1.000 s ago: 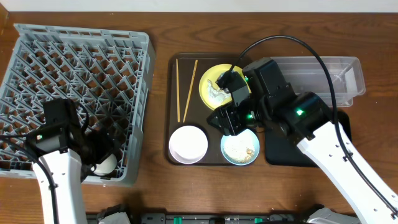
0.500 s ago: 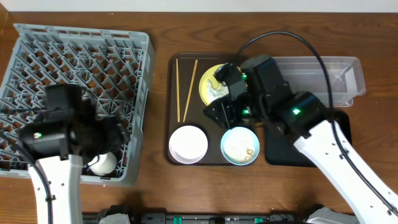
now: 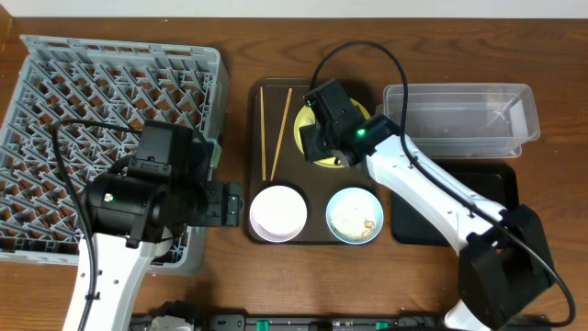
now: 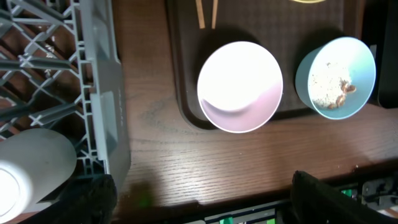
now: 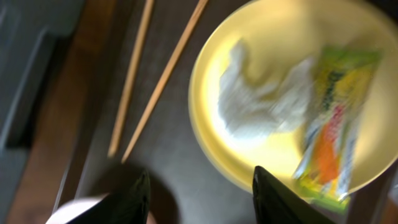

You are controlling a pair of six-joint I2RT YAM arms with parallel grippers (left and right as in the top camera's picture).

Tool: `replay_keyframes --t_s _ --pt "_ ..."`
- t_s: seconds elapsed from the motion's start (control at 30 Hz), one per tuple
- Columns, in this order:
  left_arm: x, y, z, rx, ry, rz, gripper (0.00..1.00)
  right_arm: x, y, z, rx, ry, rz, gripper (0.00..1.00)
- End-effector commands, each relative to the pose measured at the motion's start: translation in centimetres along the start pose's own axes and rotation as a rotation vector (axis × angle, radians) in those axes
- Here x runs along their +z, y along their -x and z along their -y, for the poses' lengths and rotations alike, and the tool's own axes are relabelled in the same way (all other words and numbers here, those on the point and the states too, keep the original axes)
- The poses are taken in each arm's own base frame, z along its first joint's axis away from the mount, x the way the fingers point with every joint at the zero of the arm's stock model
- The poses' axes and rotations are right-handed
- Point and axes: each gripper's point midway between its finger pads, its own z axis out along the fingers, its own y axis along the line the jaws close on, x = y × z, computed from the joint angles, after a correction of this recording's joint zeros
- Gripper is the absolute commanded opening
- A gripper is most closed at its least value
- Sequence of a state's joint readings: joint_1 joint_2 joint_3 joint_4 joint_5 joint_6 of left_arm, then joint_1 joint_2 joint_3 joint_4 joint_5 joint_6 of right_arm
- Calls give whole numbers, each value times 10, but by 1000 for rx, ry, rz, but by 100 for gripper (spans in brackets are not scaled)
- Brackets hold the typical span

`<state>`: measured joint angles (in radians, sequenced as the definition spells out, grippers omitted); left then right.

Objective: Sort waste into correct bins and load items into the dishwasher
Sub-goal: 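Grasp the tissue and wrapper on the yellow plate with the right gripper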

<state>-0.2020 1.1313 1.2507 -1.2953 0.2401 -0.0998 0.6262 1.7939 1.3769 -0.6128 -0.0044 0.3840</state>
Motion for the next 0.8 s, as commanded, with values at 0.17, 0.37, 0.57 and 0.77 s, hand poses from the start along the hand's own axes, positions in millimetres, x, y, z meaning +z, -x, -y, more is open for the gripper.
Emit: replay_keyframes --t_s 0.17,0.37,0.57,0.77 --pt "-3 0 6 46 -6 12 98 68 2 38 29 -141 10 62" --pt "-3 0 6 45 -6 12 98 97 -17 42 28 -145 -49 42" --pt "-4 10 8 53 -13 51 98 73 7 33 34 -113 16 1" --pt "-4 10 8 53 -13 51 98 -14 53 50 107 -61 160 1"
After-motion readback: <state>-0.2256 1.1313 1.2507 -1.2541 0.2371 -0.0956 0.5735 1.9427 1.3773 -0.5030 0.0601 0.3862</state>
